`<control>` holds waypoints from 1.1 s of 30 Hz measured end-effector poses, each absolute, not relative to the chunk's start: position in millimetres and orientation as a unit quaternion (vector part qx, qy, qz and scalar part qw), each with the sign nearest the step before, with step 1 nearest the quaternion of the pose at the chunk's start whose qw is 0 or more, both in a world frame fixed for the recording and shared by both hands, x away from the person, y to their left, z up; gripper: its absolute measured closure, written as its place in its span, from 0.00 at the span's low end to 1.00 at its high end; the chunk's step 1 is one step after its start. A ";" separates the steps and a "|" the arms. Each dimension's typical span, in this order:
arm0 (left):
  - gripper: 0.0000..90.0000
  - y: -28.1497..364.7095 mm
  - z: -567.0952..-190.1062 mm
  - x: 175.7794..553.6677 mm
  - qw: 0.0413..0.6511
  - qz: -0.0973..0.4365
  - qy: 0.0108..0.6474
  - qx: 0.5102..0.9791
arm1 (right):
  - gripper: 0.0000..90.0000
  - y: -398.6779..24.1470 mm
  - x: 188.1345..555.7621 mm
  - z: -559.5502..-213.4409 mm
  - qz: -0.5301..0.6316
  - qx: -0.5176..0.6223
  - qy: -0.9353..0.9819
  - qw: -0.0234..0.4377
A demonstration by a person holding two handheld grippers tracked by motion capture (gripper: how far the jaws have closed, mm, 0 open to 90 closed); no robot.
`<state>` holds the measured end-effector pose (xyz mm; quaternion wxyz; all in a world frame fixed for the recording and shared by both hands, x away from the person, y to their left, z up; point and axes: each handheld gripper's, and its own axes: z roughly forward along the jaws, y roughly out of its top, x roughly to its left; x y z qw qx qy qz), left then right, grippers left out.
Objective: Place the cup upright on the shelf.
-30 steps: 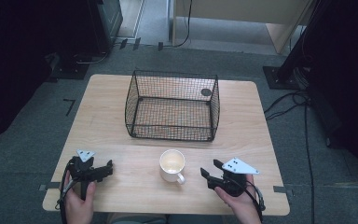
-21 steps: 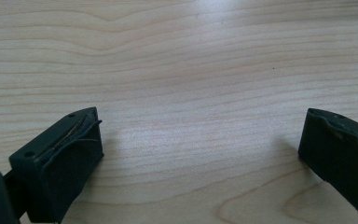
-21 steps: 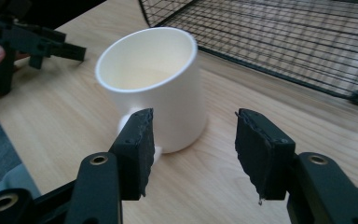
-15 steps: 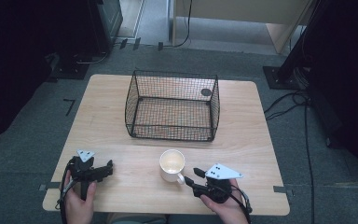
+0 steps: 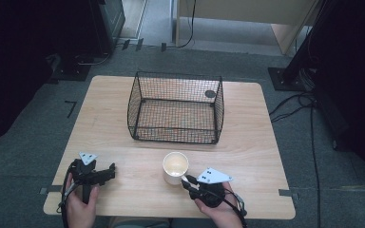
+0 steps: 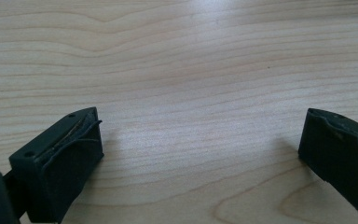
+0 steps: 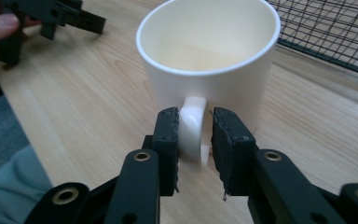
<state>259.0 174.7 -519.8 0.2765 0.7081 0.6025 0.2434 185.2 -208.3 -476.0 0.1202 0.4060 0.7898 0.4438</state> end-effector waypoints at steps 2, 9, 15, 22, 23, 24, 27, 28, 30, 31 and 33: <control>0.00 174.6 -519.8 258.9 0.277 0.243 0.602 0.709 | 0.85 -206.6 187.7 -478.3 0.436 0.411 0.791 0.120; 0.00 174.4 -520.0 259.0 0.278 0.243 0.601 0.709 | 0.89 -202.5 190.6 -476.0 0.424 0.400 0.801 0.135; 0.00 174.2 -519.9 258.9 0.278 0.242 0.600 0.710 | 0.90 -202.3 191.6 -467.3 0.430 0.393 0.798 0.153; 0.00 174.2 -519.8 258.9 0.278 0.242 0.598 0.712 | 0.90 -208.0 191.6 -455.9 0.444 0.393 0.789 0.162; 0.00 174.2 -519.8 258.9 0.278 0.242 0.598 0.712 | 0.90 -208.0 191.6 -455.9 0.444 0.393 0.789 0.162; 0.00 174.2 -519.8 258.9 0.278 0.242 0.598 0.712 | 0.90 -208.9 192.2 -453.9 0.446 0.392 0.788 0.161; 0.00 174.1 -519.8 258.9 0.278 0.242 0.598 0.712 | 0.90 -211.0 194.2 -444.8 0.454 0.389 0.784 0.165; 0.00 174.1 -519.8 258.9 0.278 0.242 0.598 0.712 | 0.90 -211.0 194.2 -444.8 0.454 0.389 0.784 0.165; 0.00 174.1 -519.8 258.9 0.278 0.241 0.598 0.712 | 0.90 -212.0 195.4 -439.9 0.459 0.386 0.782 0.168; 0.00 174.1 -519.8 258.9 0.278 0.241 0.598 0.712 | 0.90 -212.8 196.7 -434.9 0.466 0.386 0.779 0.168; 0.00 174.1 -519.8 258.9 0.278 0.241 0.597 0.713 | 0.90 -213.3 197.3 -432.5 0.469 0.384 0.777 0.169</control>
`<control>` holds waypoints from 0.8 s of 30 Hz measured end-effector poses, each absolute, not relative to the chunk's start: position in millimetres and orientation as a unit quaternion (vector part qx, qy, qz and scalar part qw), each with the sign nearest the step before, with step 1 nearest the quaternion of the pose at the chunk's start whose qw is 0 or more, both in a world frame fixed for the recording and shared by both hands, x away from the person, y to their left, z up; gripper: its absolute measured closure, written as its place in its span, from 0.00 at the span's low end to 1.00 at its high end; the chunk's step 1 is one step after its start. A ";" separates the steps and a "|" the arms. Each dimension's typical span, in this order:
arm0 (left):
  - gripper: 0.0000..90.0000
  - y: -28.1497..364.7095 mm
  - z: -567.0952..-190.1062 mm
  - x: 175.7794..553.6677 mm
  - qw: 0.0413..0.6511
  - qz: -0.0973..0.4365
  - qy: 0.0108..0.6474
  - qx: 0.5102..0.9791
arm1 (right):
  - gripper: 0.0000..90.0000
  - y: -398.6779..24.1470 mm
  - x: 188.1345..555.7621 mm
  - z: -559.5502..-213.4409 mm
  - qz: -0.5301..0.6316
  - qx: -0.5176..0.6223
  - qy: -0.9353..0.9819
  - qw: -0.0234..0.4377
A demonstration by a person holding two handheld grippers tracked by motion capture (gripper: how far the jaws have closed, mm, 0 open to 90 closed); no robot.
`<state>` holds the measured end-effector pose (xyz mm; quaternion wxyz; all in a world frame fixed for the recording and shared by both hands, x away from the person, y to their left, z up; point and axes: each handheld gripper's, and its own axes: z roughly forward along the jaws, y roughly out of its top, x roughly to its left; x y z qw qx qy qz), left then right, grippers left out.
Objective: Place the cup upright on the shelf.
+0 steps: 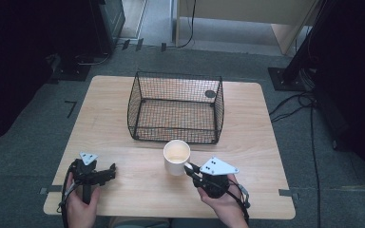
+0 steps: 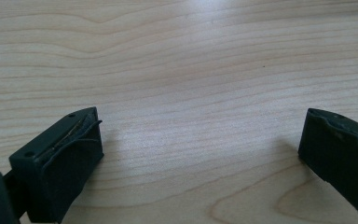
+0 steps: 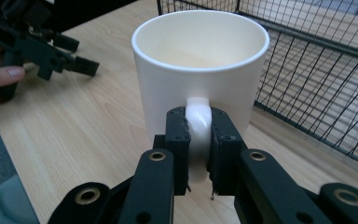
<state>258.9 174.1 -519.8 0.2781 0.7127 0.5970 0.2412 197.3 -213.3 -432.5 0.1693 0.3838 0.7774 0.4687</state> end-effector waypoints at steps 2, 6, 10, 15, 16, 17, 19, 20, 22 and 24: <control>0.00 174.1 -519.8 258.9 0.278 0.241 0.597 0.713 | 0.90 -214.0 198.4 -427.4 0.474 0.382 0.775 0.171; 0.00 174.0 -519.8 258.9 0.278 0.241 0.597 0.713 | 0.90 -214.9 202.2 -415.0 0.482 0.377 0.770 0.179; 0.00 173.9 -519.8 258.9 0.279 0.241 0.597 0.713 | 0.90 -214.7 205.2 -407.3 0.487 0.374 0.768 0.185; 0.00 173.8 -519.9 258.9 0.279 0.241 0.597 0.712 | 0.90 -213.4 210.2 -394.5 0.496 0.369 0.762 0.193; 0.00 173.9 -519.9 259.0 0.279 0.242 0.596 0.713 | 0.90 -212.5 212.6 -389.8 0.497 0.368 0.761 0.194; 0.00 173.9 -519.9 259.0 0.279 0.242 0.596 0.713 | 0.90 -212.5 212.6 -389.8 0.497 0.368 0.761 0.194; 0.00 173.9 -519.9 259.0 0.279 0.241 0.596 0.713 | 0.90 -211.7 217.3 -383.3 0.499 0.366 0.759 0.199; 0.00 173.9 -519.9 258.9 0.279 0.241 0.596 0.713 | 0.90 -211.6 218.9 -381.0 0.501 0.366 0.758 0.200; 0.00 173.9 -519.9 258.9 0.279 0.241 0.596 0.713 | 0.90 -211.6 220.5 -378.7 0.502 0.365 0.758 0.202; 0.00 173.9 -519.8 259.0 0.279 0.241 0.595 0.714 | 0.90 -211.1 223.4 -373.9 0.504 0.365 0.756 0.204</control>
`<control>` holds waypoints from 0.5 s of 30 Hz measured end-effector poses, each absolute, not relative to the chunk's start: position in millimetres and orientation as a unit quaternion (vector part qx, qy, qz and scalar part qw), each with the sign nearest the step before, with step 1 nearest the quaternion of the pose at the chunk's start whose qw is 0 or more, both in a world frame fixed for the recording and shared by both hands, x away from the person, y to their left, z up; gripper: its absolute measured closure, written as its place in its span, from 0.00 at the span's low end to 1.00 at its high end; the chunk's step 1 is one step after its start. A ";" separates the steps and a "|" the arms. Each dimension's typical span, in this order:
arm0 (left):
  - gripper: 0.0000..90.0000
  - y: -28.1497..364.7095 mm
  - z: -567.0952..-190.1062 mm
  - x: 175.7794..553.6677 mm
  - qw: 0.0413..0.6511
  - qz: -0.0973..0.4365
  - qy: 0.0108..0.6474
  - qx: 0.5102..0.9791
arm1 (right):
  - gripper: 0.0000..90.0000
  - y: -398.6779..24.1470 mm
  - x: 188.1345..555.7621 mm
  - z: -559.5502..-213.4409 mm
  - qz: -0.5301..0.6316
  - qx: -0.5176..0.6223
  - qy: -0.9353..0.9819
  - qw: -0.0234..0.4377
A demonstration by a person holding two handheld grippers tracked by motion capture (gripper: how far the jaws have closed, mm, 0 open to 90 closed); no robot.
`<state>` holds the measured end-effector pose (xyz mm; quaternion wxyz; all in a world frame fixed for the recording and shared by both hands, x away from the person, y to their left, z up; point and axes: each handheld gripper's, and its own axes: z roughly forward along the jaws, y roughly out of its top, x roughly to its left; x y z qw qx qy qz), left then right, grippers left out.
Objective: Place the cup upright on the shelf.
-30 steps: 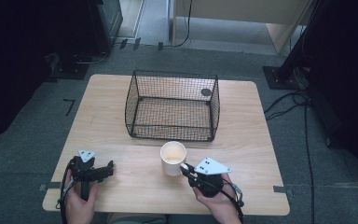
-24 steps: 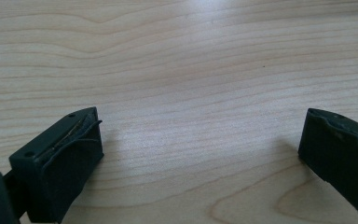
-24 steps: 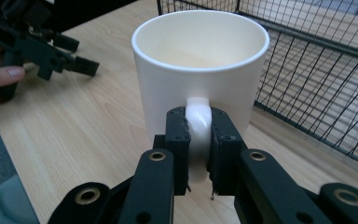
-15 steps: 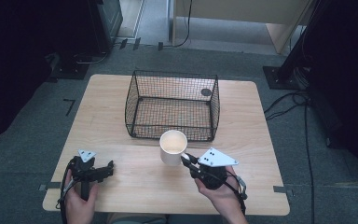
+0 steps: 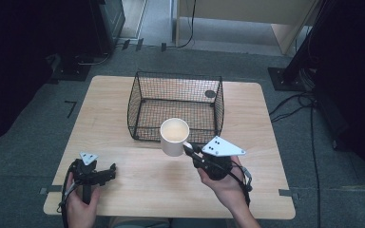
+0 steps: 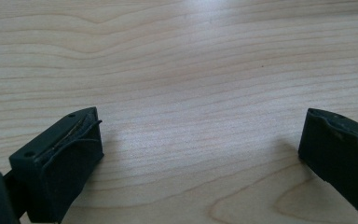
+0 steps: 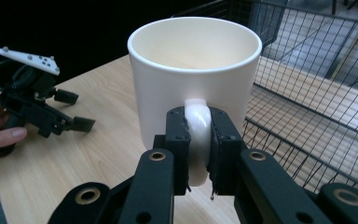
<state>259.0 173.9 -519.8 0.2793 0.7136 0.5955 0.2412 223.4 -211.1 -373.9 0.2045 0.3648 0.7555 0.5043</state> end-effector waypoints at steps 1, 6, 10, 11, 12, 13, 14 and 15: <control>0.00 173.8 -519.8 259.0 0.279 0.241 0.595 0.714 | 0.90 -211.2 224.8 -371.5 0.505 0.365 0.755 0.207; 0.00 173.8 -519.8 259.0 0.279 0.241 0.595 0.714 | 0.90 -212.5 237.4 -359.2 0.507 0.369 0.748 0.219; 0.00 173.7 -519.8 258.9 0.280 0.241 0.594 0.715 | 0.90 -214.0 245.3 -354.3 0.507 0.371 0.745 0.225; 0.00 173.6 -519.8 258.9 0.280 0.240 0.594 0.715 | 0.90 -214.2 247.8 -353.0 0.506 0.373 0.744 0.227; 0.00 173.6 -519.7 258.9 0.279 0.240 0.595 0.715 | 0.90 -214.6 250.4 -351.8 0.504 0.375 0.743 0.230; 0.00 173.6 -519.7 258.8 0.279 0.240 0.594 0.715 | 0.90 -215.0 256.2 -350.4 0.504 0.378 0.741 0.234; 0.00 173.6 -519.7 258.8 0.279 0.240 0.594 0.715 | 0.90 -215.0 256.2 -350.4 0.504 0.378 0.741 0.234; 0.00 173.7 -519.6 258.8 0.279 0.239 0.593 0.716 | 0.90 -215.5 262.3 -350.1 0.502 0.382 0.739 0.237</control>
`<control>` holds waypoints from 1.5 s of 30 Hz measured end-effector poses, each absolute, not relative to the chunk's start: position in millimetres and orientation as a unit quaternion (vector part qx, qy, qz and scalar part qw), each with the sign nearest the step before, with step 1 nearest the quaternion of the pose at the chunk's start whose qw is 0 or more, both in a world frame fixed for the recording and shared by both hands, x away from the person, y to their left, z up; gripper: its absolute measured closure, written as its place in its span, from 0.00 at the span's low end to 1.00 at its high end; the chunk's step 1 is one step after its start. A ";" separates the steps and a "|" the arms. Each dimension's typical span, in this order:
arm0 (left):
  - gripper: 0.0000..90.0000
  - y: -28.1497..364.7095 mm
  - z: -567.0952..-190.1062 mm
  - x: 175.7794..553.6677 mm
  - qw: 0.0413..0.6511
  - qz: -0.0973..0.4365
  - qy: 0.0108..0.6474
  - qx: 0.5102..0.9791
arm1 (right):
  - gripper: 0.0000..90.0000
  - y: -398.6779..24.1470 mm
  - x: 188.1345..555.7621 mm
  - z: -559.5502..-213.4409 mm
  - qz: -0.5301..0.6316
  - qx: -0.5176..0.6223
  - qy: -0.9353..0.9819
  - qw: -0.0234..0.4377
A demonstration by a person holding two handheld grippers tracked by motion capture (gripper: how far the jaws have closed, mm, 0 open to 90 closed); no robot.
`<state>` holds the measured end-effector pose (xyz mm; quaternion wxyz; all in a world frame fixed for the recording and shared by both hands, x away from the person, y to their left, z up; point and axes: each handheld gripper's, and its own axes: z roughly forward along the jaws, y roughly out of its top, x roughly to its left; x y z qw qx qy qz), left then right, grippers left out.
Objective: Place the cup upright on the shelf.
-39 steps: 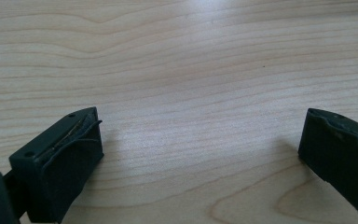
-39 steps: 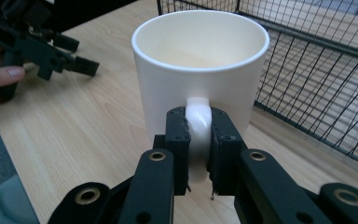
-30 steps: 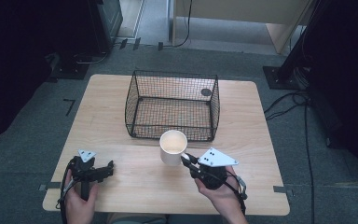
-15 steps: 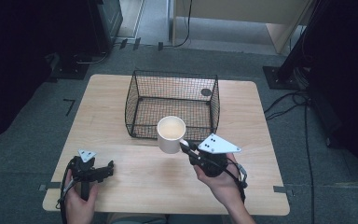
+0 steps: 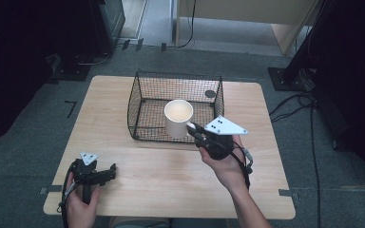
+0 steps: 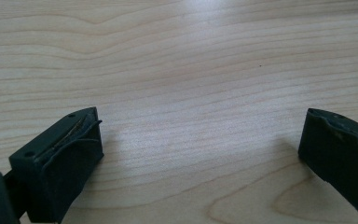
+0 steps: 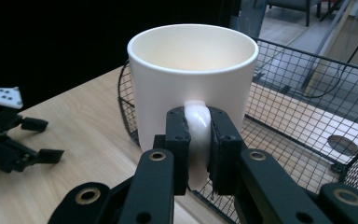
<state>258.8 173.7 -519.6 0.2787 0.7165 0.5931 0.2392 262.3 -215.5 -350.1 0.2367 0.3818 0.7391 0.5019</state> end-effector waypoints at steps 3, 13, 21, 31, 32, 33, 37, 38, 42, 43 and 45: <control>0.00 173.7 -519.6 258.8 0.279 0.239 0.593 0.717 | 0.90 -215.8 269.2 -351.0 0.500 0.386 0.737 0.240; 0.00 173.5 -519.7 258.8 0.280 0.239 0.591 0.718 | 0.90 -221.0 310.0 -366.1 0.486 0.422 0.725 0.243; 0.00 173.1 -519.9 258.8 0.281 0.238 0.591 0.717 | 0.90 -222.6 337.8 -381.0 0.472 0.446 0.720 0.246; 0.00 173.2 -519.8 258.8 0.281 0.238 0.589 0.719 | 0.90 -219.4 361.4 -405.4 0.451 0.468 0.720 0.242; 0.00 173.2 -519.8 258.8 0.281 0.238 0.589 0.719 | 0.90 -218.5 362.5 -407.1 0.451 0.471 0.719 0.239; 0.00 173.2 -519.8 258.8 0.281 0.238 0.589 0.719 | 0.90 -216.7 365.1 -410.2 0.447 0.473 0.721 0.238; 0.00 173.2 -519.8 258.8 0.281 0.238 0.589 0.719 | 0.90 -214.6 369.7 -414.6 0.443 0.476 0.724 0.231; 0.00 173.2 -519.8 258.8 0.281 0.238 0.589 0.719 | 0.90 -214.3 371.3 -416.0 0.443 0.478 0.724 0.226; 0.00 173.3 -519.7 258.7 0.281 0.237 0.588 0.721 | 0.90 -213.2 380.1 -423.5 0.434 0.488 0.727 0.211; 0.00 173.3 -519.7 258.7 0.281 0.237 0.588 0.721 | 0.90 -213.2 380.1 -423.5 0.434 0.488 0.727 0.211; 0.00 173.1 -519.8 258.7 0.281 0.237 0.588 0.720 | 0.90 -213.6 383.1 -426.1 0.431 0.495 0.725 0.209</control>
